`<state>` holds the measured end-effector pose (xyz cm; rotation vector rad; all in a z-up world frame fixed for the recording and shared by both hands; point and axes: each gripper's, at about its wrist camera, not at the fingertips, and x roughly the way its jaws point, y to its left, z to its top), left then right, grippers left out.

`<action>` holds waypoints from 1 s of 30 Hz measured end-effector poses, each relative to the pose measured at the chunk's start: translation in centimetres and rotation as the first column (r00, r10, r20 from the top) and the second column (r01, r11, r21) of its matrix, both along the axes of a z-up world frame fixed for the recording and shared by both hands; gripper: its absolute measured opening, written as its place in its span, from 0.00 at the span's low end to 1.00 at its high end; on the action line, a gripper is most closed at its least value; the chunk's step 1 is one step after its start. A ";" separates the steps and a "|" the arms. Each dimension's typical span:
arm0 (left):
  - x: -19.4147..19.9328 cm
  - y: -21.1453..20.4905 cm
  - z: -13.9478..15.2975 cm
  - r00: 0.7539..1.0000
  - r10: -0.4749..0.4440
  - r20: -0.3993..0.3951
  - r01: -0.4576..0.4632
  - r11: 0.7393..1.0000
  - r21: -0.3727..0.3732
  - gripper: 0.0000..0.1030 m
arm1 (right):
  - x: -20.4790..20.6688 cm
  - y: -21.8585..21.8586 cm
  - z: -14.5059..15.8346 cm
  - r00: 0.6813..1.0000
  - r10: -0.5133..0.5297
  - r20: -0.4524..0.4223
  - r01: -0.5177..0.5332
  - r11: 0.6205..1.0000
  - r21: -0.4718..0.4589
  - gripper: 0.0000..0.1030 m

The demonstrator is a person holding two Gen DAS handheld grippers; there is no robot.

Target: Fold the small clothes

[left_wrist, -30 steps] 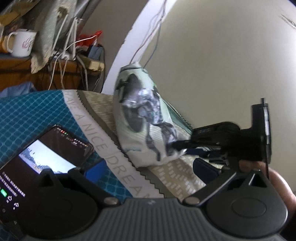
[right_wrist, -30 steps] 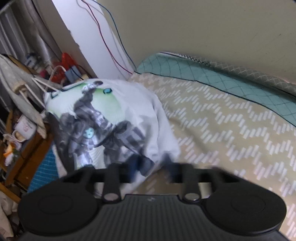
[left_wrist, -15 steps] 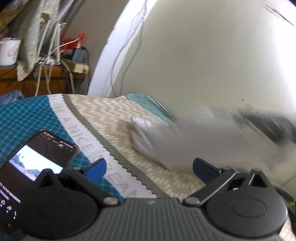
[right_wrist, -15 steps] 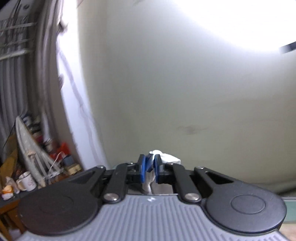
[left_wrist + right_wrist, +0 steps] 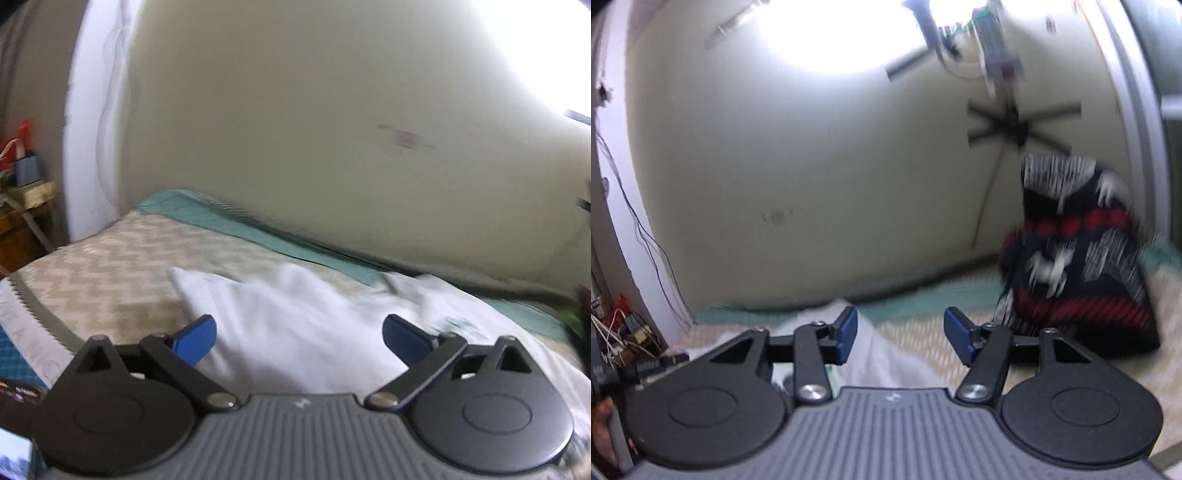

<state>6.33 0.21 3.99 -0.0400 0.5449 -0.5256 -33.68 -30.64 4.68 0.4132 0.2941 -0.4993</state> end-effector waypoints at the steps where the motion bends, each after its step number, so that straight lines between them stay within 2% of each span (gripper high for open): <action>1: 0.4 0.3 0.0 0.999 0.053 0.000 -0.053 0.999 -0.002 0.96 | 1.0 -1.0 -1.1 1.000 0.009 -0.023 -0.008 0.999 0.033 0.56; 3: 2.8 1.6 0.0 0.989 0.142 -0.037 -0.142 0.990 -0.002 0.98 | 3.5 -2.1 -2.7 0.996 0.059 -0.069 -0.052 0.994 0.096 0.56; 4: 3.9 2.3 -0.1 0.986 0.156 -0.067 -0.156 0.988 -0.004 1.00 | 5.1 -2.9 -3.0 0.992 0.094 -0.089 -0.084 0.990 0.116 0.56; 7: 7.1 3.1 -0.8 0.972 0.186 -0.140 -0.184 0.982 0.030 1.00 | 10.9 -5.2 -3.3 0.972 0.182 -0.152 -0.159 0.976 0.148 0.56; 9: 9.1 3.1 -0.8 0.969 0.172 -0.176 -0.164 0.985 0.058 1.00 | 15.9 -7.1 -3.2 0.954 0.239 -0.181 -0.206 0.961 0.183 0.56; 12: 10.7 1.7 0.1 0.980 0.115 -0.160 -0.103 0.991 0.081 1.00 | 23.3 -9.0 -3.8 0.924 0.302 -0.236 -0.247 0.940 0.234 0.55; 15: 11.7 -1.7 0.8 0.991 -0.016 -0.129 0.034 0.990 0.137 1.00 | 29.4 -9.9 -4.8 0.906 0.335 -0.259 -0.259 0.922 0.288 0.56; 18: 13.3 -5.5 -0.1 0.976 -0.131 -0.176 0.168 0.962 0.215 1.00 | 34.0 -10.6 -6.2 0.881 0.397 -0.259 -0.292 0.885 0.363 0.55; 21: 13.7 -8.4 -2.0 0.953 -0.184 -0.241 0.250 0.925 0.285 0.97 | 37.4 -10.6 -7.7 0.856 0.428 -0.291 -0.310 0.874 0.375 0.55; 22: 13.8 -8.8 -2.7 0.947 -0.188 -0.259 0.263 0.919 0.294 0.86 | 38.3 -10.6 -8.4 0.847 0.434 -0.306 -0.310 0.873 0.377 0.55; 23: 13.7 -9.2 -3.3 0.940 -0.189 -0.284 0.274 0.913 0.301 0.65 | 39.0 -10.5 -9.1 0.844 0.432 -0.318 -0.303 0.873 0.382 0.56; 24: 13.4 -9.3 -3.7 0.938 -0.181 -0.294 0.272 0.913 0.303 0.52 | 39.0 -10.4 -9.4 0.854 0.426 -0.299 -0.310 0.877 0.366 0.52; 25: 13.0 -9.2 -3.8 0.940 -0.180 -0.290 0.267 0.916 0.299 0.32 | 39.1 -10.2 -9.5 0.856 0.435 -0.280 -0.328 0.875 0.356 0.43; 26: 12.5 -9.0 -3.6 0.943 -0.183 -0.277 0.264 0.919 0.292 0.09 | 39.2 -9.9 -9.5 0.842 0.464 -0.277 -0.358 0.862 0.359 0.26; 27: 11.9 -8.7 -3.1 0.945 -0.183 -0.270 0.259 0.924 0.282 0.09 | 38.9 -9.3 -9.1 0.839 0.470 -0.273 -0.375 0.864 0.336 0.14; 29: 10.5 -7.7 -1.5 0.963 -0.175 -0.205 0.226 0.939 0.258 0.09 | 37.3 -8.0 -7.3 0.848 0.470 -0.246 -0.414 0.876 0.247 0.05; 30: 9.4 -6.9 -0.2 0.972 -0.175 -0.159 0.210 0.947 0.242 0.09 | 36.3 -7.5 -6.0 0.853 0.475 -0.216 -0.433 0.875 0.214 0.05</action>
